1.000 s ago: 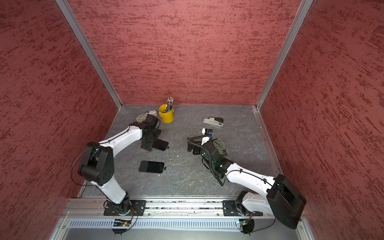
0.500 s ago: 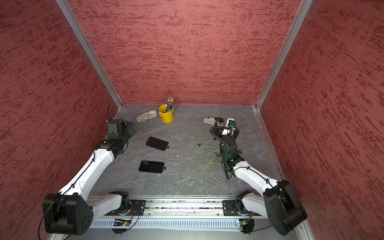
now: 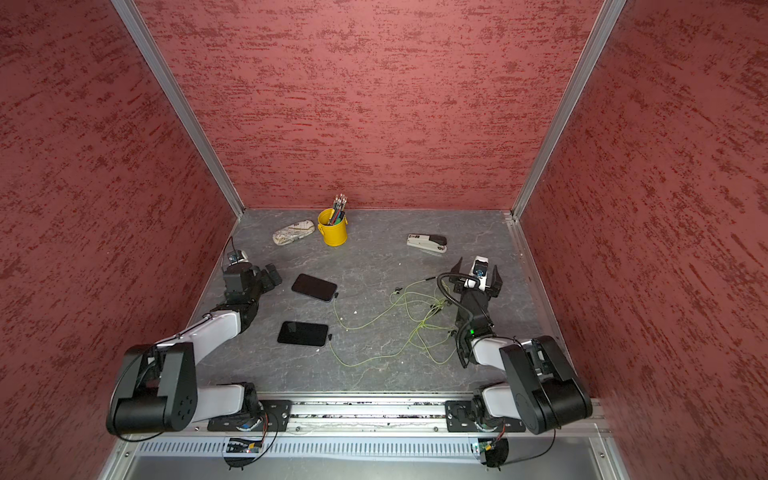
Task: Plug wired earphones into phones
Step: Reset both arms
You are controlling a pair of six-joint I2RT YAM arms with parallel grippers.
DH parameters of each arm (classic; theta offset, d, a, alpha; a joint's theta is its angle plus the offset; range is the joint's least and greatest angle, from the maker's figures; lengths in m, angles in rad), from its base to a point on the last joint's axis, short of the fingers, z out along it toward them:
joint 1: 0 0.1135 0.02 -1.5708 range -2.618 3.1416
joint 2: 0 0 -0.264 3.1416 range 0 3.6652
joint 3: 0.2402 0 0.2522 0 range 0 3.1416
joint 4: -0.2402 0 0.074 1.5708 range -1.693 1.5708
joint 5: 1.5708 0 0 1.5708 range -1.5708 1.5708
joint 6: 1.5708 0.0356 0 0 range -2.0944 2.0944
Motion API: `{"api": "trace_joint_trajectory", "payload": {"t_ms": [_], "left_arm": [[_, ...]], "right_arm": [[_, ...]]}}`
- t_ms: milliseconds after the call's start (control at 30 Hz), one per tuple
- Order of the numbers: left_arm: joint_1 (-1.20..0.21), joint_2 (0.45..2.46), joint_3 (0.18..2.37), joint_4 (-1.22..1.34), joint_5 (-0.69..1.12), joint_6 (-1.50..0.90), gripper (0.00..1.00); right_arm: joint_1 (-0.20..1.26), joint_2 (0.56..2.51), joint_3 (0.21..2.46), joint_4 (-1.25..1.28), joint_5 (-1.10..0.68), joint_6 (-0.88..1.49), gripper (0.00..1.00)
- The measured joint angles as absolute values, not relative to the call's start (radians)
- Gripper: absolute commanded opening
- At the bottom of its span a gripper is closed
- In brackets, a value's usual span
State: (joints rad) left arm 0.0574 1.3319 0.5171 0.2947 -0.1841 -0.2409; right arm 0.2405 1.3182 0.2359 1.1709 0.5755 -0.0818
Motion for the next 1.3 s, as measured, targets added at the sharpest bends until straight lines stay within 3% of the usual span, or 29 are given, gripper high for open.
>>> {"api": "trace_joint_trajectory", "payload": {"t_ms": [133, 400, 667, 1300], "left_arm": [[0.064, 1.364, 0.464, 0.443, -0.146, -0.195, 1.00], [0.067, 1.501, 0.314, 0.852, -0.013, -0.089, 1.00], [0.027, 1.537, 0.371, 0.881, -0.004, -0.033, 1.00], [0.023, 1.536, 0.373, 0.884, -0.028, -0.024, 1.00]], "right_arm": [[0.228, 1.290, 0.171, 1.230, 0.551, -0.072, 0.98], [0.125, 1.483, 0.135, 1.373, 0.447, -0.064, 0.98], [0.029, 1.552, 0.117, 1.465, 0.297, -0.007, 0.99], [0.028, 1.552, 0.176, 1.408, 0.299, 0.023, 0.99]]}}
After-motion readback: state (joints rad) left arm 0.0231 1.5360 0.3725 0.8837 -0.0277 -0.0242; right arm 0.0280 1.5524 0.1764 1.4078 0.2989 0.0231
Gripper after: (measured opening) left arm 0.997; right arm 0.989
